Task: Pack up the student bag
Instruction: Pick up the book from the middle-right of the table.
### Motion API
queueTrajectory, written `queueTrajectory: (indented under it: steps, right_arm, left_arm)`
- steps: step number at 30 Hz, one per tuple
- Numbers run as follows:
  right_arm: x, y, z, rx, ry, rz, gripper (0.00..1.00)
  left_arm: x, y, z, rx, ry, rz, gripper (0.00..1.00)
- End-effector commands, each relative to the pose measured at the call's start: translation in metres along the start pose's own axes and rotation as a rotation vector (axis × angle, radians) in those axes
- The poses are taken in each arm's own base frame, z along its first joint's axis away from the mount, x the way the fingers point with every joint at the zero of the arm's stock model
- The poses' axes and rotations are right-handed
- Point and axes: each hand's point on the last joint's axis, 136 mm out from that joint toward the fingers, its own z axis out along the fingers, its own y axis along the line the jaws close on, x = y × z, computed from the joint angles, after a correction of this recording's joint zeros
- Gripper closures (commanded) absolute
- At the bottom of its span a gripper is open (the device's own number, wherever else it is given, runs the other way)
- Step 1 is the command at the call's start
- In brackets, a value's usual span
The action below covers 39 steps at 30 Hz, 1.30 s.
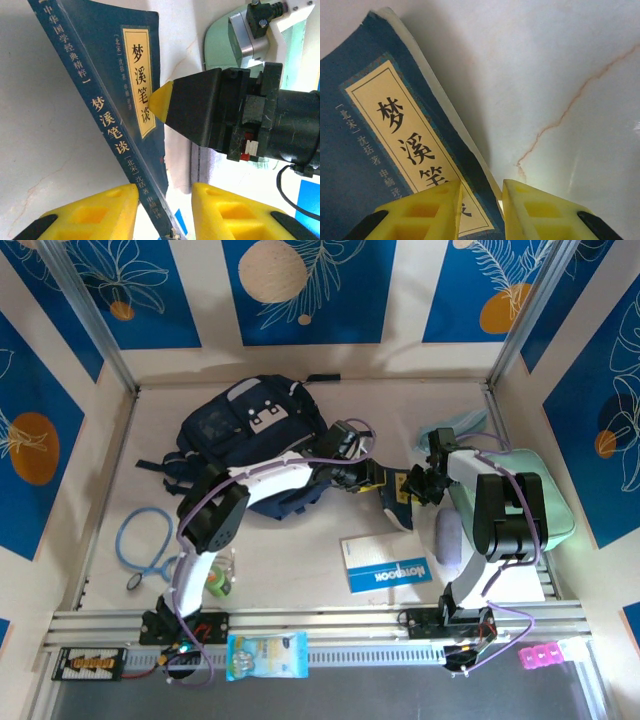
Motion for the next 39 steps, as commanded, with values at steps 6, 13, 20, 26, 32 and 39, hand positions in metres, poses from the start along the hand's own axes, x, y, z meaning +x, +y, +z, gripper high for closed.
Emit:
queueTrajectory:
  steps: [6, 13, 20, 26, 32, 39]
  right_arm:
    - [0.024, 0.005, 0.013, -0.032, 0.109, 0.006, 0.72]
    - [0.027, 0.004, 0.014, -0.018, 0.118, 0.011, 0.72]
    - [0.026, 0.005, 0.013, -0.021, 0.112, 0.018, 0.72]
    - [0.026, 0.005, 0.014, -0.017, 0.113, 0.022, 0.72]
    - [0.025, 0.004, 0.013, -0.017, 0.111, 0.022, 0.72]
    - [0.025, 0.003, 0.014, -0.010, 0.111, 0.021, 0.72]
  left_arm:
    - [0.012, -0.003, 0.024, 0.048, 0.072, 0.002, 0.66]
    - [0.018, 0.030, 0.030, -0.088, 0.083, 0.018, 0.66]
    - [0.018, 0.048, 0.020, -0.193, 0.039, 0.001, 0.58]
    - [0.017, 0.038, 0.025, -0.119, 0.012, -0.096, 0.60]
    - [0.017, 0.026, 0.023, -0.073, 0.021, -0.121, 0.62]
    - [0.018, 0.048, 0.016, -0.191, 0.027, -0.071, 0.64]
